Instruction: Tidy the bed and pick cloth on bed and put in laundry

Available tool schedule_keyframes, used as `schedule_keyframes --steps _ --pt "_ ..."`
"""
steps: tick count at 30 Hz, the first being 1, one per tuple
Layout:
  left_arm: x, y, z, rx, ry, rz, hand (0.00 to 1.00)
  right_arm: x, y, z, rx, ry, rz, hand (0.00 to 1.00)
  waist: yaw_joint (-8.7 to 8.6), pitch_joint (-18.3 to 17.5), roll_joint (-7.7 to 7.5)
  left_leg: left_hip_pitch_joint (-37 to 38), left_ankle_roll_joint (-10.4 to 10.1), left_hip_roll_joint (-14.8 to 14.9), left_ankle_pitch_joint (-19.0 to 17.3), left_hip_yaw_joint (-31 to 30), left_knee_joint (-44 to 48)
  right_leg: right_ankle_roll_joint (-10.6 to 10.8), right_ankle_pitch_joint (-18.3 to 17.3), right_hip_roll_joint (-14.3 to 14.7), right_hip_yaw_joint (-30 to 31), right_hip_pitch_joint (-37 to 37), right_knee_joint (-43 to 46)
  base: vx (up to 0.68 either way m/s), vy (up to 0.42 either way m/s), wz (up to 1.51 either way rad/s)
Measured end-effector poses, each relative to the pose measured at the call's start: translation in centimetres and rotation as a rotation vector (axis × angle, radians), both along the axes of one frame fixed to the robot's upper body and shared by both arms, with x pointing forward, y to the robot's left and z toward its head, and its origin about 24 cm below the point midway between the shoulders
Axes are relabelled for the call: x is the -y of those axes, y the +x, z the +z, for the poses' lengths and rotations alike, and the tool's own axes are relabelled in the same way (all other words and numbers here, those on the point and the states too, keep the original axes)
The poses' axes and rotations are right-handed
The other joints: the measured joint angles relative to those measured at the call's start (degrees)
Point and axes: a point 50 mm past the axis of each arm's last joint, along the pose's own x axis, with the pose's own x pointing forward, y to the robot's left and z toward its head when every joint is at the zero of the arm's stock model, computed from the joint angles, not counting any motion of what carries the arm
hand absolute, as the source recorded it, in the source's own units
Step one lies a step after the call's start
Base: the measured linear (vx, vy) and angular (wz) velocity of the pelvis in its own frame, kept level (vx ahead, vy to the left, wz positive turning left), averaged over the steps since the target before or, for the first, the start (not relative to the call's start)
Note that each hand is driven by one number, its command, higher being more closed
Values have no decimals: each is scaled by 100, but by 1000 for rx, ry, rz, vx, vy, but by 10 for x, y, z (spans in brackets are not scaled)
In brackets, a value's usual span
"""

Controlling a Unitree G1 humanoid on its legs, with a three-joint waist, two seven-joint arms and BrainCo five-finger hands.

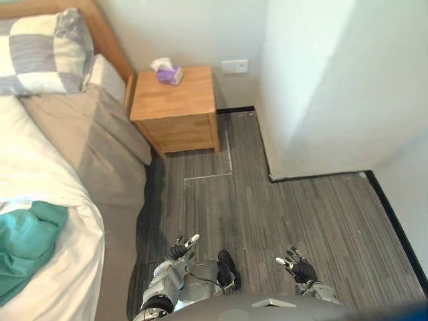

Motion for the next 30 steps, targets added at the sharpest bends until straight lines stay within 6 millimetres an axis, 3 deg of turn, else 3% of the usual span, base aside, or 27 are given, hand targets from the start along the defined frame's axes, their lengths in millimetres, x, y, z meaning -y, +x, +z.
schedule_keyframes --steps 1,2,3,6,9,11,12,14,15,17,19,22,25,26,28,30 --pt "-2 -3 -1 -16 8 -15 0 3 0 0 2 -6 -13 0 -10 -1 -5 167 -19 -82 -15 -190 -127 -108 167 -162 20 -282 811 505 83 106" --pt "-5 -8 -3 -38 17 -27 0 10 0 1 0 -24 -18 0 -7 2 -1 473 -46 -201 -79 -451 -322 -224 164 -418 24 -752 2072 460 6 100" --pt "-4 -16 -6 -67 14 -33 0 16 -1 2 -5 -39 -15 0 -34 14 19 730 -43 -268 -86 -666 -455 -239 102 -612 32 -1069 2788 430 -16 110" --pt "-6 -28 -10 -103 13 -38 0 22 -4 3 -1 -56 -19 0 -144 -25 114 1331 -84 -271 -110 -1347 -818 -256 -103 -801 104 -1885 3278 348 -66 120" --pt "-5 -32 -11 -112 -1 -22 0 24 -5 4 26 -55 -48 0 -234 -38 139 1732 -207 -129 -173 -2161 -960 -222 -427 -705 213 -2386 2182 273 -202 139" --pt "-2 -28 -10 -97 -5 -19 0 23 -7 5 45 -45 -73 0 -216 -58 152 1740 -407 109 -285 -2865 -897 -204 -402 -187 763 -2529 287 250 -284 149" --pt "-2 -27 -10 -94 -3 -18 0 23 -6 5 53 -40 -79 0 -220 -57 152 1714 -477 155 -326 -3063 -875 -192 -374 -61 992 -2559 -126 236 -328 156" --pt "-9 -27 -9 -87 9 8 0 19 -9 5 67 -21 -80 0 -235 -49 2 1600 -714 146 -634 -3757 -625 -3 130 164 1938 -2452 -1417 252 -408 156" --pt "-8 -28 -9 -89 6 20 0 16 -12 4 61 -12 -85 0 -238 -74 -42 1567 -774 166 -772 -3905 -470 -7 422 204 1996 -2354 -1414 314 -501 131" --pt "1 -33 -11 -95 -10 36 0 19 -7 7 88 -23 -72 0 -179 -137 191 1592 -1020 441 -856 -3648 -402 -337 68 312 1584 -2343 -921 269 -377 98" --pt "4 -38 -12 -99 -18 55 0 8 3 8 116 -1 -17 0 -165 -134 223 1717 -1219 593 -762 -3653 -548 -537 -206 296 1294 -2313 -603 250 -285 73" --pt "0 -39 -11 -90 16 70 0 1 16 11 139 25 13 0 -159 -149 213 1542 -1384 686 -661 -3437 -244 -663 -513 267 1048 -2253 -465 238 -274 50" --pt "-8 -38 -9 -61 29 142 0 -1 16 10 129 32 21 0 -178 -53 148 373 -1678 863 -347 -2843 2192 -713 -625 228 655 -1673 -916 205 -228 74" --pt "-10 -34 -6 -37 38 154 0 0 15 11 124 24 25 0 -110 5 190 -162 -1686 1151 -286 -2459 3340 -779 -660 263 458 -1339 -1098 196 -143 43" --pt "-13 -31 -4 -18 51 147 0 -1 11 9 101 20 20 0 -11 23 199 -717 -1612 1624 -463 -1745 4114 -825 -720 236 213 -912 -1270 198 -74 37" --pt "-9 -28 -4 -13 48 127 0 -5 15 9 105 26 41 0 -1 24 179 -917 -1565 1759 -620 -936 3483 -758 -729 80 99 -692 -1399 240 9 24"
